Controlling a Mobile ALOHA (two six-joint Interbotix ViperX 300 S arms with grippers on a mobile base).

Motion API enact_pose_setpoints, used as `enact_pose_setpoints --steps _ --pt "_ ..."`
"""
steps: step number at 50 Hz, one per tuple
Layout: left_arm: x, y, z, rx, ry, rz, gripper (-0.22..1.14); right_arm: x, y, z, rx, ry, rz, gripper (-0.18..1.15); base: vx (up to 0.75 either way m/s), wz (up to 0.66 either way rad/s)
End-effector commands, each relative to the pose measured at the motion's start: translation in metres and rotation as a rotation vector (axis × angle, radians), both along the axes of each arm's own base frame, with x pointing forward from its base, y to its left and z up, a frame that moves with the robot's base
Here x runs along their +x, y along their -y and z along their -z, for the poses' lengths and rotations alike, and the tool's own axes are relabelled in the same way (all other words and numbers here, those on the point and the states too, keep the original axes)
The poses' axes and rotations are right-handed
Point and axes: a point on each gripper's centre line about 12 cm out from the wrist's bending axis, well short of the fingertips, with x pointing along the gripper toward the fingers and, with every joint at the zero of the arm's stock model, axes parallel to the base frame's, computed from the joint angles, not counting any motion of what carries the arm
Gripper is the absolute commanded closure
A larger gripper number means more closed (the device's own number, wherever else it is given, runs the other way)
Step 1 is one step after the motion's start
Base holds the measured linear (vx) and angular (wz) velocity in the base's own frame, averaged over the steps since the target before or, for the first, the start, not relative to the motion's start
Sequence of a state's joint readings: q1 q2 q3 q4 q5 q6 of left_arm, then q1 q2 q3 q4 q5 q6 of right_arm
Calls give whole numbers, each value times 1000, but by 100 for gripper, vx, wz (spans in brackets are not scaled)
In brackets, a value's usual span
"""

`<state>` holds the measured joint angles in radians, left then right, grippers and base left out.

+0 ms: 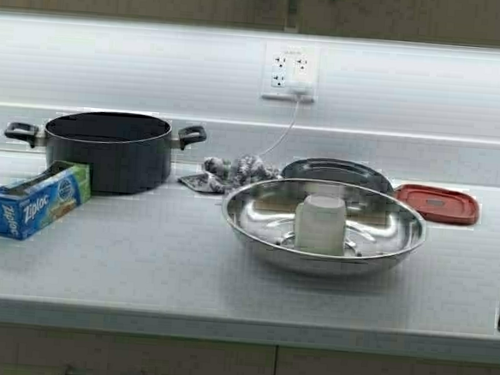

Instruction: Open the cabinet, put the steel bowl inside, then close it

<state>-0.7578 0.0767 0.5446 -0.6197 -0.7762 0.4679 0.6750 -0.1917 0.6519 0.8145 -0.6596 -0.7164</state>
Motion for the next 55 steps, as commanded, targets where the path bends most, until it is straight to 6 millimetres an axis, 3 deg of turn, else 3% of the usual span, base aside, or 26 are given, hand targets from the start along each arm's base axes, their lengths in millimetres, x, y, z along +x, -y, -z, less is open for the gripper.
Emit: enact_pose_setpoints --steps 1,17,39,47,51,55 --pt "-27 -28 -33 -47 28 4 89 -22 16 -18 13 -26 -64 91 -3 -4" --pt "-72 -79 -37 -15 -19 21 89 -49 56 -9 -51 -141 -131 91 -7 -5" --pt "-101 -151 -56 -2 -69 -27 89 -68 106 -11 -101 -216 -118 91 -12 -4" --pt "-105 -173 -63 16 -89 -59 89 -66 112 -7 -113 -242 -108 90 -10 -2" --pt "-102 -177 -61 58 -105 -61 82 -63 109 -7 -122 -260 -125 80 -10 -3" --pt "-102 -174 -62 110 -124 -26 57 -64 106 -4 -146 -300 -165 49 -11 -1"
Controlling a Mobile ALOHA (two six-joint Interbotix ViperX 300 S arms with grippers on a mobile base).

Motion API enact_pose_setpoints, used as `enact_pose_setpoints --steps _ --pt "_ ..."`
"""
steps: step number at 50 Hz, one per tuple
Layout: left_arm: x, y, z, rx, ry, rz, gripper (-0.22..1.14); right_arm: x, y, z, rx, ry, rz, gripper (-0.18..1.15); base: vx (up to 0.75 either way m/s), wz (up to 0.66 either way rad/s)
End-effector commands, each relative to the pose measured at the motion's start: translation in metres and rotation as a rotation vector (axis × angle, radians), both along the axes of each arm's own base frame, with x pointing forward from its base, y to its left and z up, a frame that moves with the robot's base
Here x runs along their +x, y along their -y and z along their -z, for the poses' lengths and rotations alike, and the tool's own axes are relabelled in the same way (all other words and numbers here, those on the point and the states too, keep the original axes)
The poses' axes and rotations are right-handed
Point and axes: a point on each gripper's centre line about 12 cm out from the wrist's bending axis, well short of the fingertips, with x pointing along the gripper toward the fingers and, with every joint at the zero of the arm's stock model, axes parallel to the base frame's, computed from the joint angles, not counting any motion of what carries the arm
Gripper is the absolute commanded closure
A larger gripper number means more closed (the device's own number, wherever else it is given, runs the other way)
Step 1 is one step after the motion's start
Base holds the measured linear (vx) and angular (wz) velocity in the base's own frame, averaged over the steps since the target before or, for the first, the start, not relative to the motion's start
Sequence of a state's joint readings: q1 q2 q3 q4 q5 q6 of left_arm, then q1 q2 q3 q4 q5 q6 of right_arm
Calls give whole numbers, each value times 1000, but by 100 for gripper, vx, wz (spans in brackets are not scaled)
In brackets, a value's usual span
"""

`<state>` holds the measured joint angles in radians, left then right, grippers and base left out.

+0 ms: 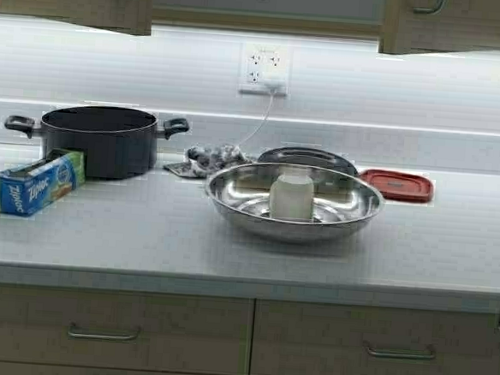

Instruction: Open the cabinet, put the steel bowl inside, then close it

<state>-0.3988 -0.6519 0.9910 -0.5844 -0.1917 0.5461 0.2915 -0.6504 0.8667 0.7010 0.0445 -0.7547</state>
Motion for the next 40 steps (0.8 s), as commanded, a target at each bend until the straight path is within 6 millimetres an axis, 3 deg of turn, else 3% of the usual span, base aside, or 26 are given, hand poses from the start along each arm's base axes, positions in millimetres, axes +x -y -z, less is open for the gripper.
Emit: enact_pose_setpoints --steps 1,2,5,8,15,26,29,32,37,40 --pt "-2 0 -34 41 80 40 43 1 -6 1 -34 -54 -60 38 -11 0" --pt "-3 1 -35 47 80 44 38 1 -6 1 -36 -61 -65 28 -11 -1" --pt "-4 3 -35 70 66 67 1 1 -2 2 -38 -83 -64 -1 -11 0" --pt "-7 3 -34 84 55 81 -20 0 4 3 -35 -109 -57 -13 -9 -1" --pt "-17 -2 -32 89 50 87 -4 -8 17 6 -59 -145 -41 -3 -7 0" --pt "-52 -8 -38 89 25 158 -1 -46 21 -17 -71 -158 -90 -1 -4 1" --pt "-58 -6 -42 87 19 181 8 -54 17 -24 -33 -170 -113 4 0 1" --pt "-60 -4 -43 86 22 198 28 -58 9 -26 -9 -179 -144 15 -1 1" --pt "-61 8 -42 79 9 251 83 -58 -8 -30 13 -181 -207 49 -2 2" --pt "-60 20 -42 81 7 293 105 -58 -20 -29 23 -180 -251 75 -1 3"
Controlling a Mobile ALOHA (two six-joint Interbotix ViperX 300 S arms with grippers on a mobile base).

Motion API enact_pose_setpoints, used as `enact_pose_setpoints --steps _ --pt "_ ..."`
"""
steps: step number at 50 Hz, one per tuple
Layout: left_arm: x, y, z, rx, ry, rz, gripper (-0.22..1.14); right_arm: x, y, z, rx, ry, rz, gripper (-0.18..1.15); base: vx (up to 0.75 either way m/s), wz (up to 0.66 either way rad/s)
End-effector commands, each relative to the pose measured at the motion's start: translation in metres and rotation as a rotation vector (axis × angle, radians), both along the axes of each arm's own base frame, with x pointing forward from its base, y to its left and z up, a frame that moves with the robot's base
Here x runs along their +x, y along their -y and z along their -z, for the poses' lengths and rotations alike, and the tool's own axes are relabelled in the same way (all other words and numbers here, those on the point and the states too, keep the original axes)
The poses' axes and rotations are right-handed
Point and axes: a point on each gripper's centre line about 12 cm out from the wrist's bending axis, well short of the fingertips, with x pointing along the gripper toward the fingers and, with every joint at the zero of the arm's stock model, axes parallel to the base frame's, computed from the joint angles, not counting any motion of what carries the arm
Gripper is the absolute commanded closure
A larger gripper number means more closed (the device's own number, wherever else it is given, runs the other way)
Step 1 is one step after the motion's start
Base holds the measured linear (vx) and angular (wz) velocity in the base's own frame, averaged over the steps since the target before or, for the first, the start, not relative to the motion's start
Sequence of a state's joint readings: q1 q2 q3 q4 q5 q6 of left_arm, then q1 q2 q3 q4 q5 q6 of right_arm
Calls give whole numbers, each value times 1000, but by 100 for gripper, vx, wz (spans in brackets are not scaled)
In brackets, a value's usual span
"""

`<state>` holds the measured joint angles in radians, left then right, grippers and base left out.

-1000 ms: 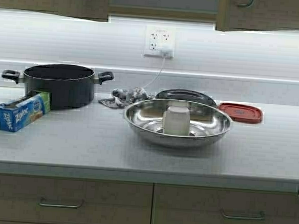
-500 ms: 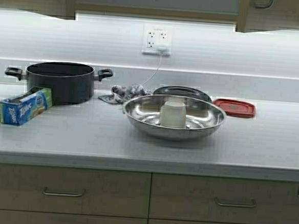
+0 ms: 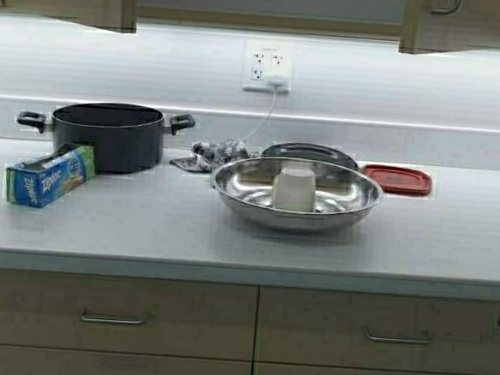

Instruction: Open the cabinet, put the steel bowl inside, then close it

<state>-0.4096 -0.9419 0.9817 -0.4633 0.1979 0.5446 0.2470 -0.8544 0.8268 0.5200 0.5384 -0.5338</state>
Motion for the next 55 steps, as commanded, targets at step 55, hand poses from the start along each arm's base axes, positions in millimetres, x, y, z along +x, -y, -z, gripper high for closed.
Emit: enact_pose_setpoints --steps 55 --pt "127 167 44 -44 -4 84 88 152 -136 0 7 132 -82 90 0 1"
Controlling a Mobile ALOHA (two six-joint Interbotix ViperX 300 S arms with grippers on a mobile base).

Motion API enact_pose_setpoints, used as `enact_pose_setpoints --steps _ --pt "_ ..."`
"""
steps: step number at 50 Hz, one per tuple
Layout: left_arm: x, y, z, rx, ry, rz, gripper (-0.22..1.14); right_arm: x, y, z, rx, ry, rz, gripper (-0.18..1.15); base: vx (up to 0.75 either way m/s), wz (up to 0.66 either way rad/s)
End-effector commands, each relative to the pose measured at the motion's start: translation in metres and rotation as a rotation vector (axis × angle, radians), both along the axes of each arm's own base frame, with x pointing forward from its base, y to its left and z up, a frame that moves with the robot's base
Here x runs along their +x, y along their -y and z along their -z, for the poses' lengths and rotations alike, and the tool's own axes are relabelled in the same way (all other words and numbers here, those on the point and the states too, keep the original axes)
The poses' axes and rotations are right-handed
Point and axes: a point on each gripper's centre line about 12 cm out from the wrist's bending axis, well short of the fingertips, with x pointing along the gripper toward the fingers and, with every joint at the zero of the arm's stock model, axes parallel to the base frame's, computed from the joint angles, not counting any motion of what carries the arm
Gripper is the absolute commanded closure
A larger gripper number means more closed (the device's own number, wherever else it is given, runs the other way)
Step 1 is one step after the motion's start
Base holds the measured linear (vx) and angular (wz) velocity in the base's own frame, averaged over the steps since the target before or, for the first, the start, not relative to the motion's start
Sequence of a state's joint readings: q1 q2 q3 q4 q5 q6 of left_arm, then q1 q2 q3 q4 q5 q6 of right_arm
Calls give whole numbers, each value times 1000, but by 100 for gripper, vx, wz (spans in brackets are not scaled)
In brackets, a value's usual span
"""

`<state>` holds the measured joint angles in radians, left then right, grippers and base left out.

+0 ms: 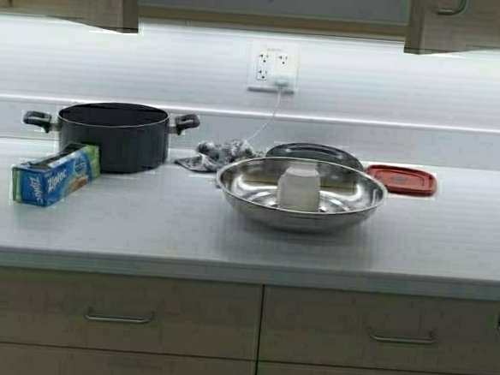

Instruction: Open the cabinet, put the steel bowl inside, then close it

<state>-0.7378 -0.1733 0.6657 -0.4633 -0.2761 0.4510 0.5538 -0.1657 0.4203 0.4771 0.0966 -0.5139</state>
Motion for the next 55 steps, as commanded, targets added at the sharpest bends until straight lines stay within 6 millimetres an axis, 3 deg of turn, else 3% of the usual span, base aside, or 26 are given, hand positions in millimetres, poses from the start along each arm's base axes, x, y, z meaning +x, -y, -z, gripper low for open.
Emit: enact_pose_setpoints --steps 1,8,15,33,40,43,46,55 --pt "25 13 -6 -28 31 -27 88 9 4 -8 9 13 17 90 0 0" --pt "48 11 9 -19 6 -73 88 16 16 -2 -1 -6 47 90 0 0" --pt "55 -5 17 -18 -19 -118 88 15 33 4 -31 -34 67 90 0 0" --pt "26 -66 31 6 -30 -211 88 -9 80 7 -64 -25 142 90 0 0" --pt "18 -75 29 -15 -16 -232 87 -18 85 7 -59 -22 149 88 0 0" --pt "16 -72 26 -44 -19 -227 81 -22 83 8 -52 -27 142 79 0 0" --pt "12 -68 24 -82 -28 -222 69 -26 79 10 -39 -40 131 61 0 0" --pt "-7 -55 23 -168 -25 -185 6 -46 68 22 129 -160 156 -6 0 0"
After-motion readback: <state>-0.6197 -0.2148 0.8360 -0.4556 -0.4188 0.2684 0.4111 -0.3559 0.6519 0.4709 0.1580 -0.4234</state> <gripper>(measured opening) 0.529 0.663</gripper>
